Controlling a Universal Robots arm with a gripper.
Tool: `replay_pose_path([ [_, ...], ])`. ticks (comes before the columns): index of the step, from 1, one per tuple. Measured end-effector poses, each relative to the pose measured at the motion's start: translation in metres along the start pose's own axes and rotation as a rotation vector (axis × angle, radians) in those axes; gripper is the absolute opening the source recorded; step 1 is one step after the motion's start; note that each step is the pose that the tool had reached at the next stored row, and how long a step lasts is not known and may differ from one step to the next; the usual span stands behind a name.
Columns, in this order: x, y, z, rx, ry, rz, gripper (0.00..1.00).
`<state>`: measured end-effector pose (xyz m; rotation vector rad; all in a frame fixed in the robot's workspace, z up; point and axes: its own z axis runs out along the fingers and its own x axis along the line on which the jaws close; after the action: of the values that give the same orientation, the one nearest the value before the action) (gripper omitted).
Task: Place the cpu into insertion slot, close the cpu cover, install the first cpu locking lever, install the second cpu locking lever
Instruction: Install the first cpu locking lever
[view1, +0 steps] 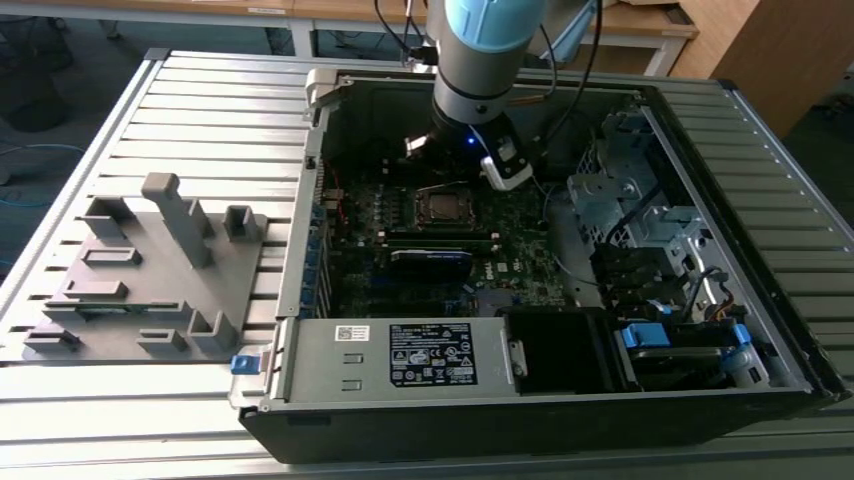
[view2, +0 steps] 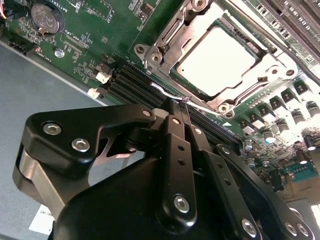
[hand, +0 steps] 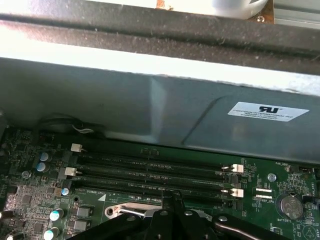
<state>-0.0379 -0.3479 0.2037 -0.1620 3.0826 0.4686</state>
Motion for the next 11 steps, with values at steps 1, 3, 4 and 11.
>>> replay_pose_path([
  [1,-0.0002,-0.0003,0.0000,0.0001,0.0000,0.000,0.10],
  [3,-0.0006,-0.0009,0.0003,0.0000,-0.0001,0.000,0.10],
  [4,-0.0009,-0.0013,0.0005,-0.0001,-0.0001,0.000,0.10],
  [11,-0.0058,-0.0036,0.0013,0.0001,0.0000,0.000,0.10],
])
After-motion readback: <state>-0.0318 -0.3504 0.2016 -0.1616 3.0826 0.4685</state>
